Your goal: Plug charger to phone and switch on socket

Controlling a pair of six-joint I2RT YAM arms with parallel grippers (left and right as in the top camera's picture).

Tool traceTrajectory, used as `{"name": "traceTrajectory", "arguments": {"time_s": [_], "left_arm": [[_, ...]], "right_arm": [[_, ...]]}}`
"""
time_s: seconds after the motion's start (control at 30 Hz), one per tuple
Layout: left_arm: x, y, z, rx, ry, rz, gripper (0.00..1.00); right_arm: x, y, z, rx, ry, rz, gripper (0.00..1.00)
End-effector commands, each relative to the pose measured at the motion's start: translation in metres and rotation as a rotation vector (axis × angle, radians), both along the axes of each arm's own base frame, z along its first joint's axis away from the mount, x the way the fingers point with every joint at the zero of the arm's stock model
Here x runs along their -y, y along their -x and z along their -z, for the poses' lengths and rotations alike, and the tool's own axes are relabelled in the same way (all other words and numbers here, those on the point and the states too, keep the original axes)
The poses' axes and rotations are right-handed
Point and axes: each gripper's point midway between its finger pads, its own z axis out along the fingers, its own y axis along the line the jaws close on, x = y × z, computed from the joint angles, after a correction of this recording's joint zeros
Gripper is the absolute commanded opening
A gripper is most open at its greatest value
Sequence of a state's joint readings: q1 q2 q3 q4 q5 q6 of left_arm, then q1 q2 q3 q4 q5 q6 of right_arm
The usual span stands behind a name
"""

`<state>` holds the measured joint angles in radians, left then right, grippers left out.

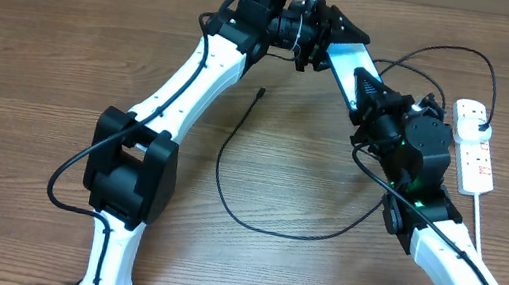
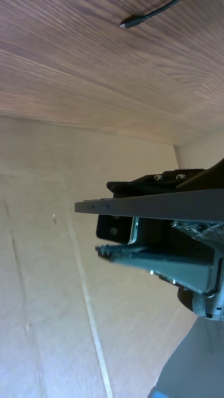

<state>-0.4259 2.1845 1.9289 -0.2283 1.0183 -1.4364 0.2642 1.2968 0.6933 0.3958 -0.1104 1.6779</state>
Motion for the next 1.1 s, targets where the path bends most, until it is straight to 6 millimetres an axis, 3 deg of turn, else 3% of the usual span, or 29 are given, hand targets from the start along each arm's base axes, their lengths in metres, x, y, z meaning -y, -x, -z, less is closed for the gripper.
{"name": "traceTrajectory", "arguments": {"time_s": [0.0,0.2,0.43,0.7,0.87,1.07], "left_arm": [[0.006,0.002,-0.010,0.018,0.009,0.003,0.22],[0.007,0.003,-0.010,0.017,0.010,0.008,0.04],[0.007,0.004,-0.010,0.031,0.012,0.018,0.04],[-0.003,0.004,-0.013,0.138,0.023,0.067,0.04],[-0.030,-0.006,-0.018,0.160,0.053,0.079,0.04],[-0.072,-0.010,-0.029,0.144,0.127,0.126,0.04]], "right_arm": [[0.000,-0.002,-0.032,0.074,-0.021,0.008,0.04],[0.000,-0.002,-0.033,0.075,-0.021,0.010,0.04],[0.000,-0.002,-0.033,0.075,-0.021,0.009,0.05],[0.000,-0.001,-0.026,0.053,-0.009,0.007,0.37],[0.001,0.000,-0.014,0.005,0.012,0.007,0.56],[0.009,0.004,0.016,-0.059,0.177,-0.009,0.66]]}}
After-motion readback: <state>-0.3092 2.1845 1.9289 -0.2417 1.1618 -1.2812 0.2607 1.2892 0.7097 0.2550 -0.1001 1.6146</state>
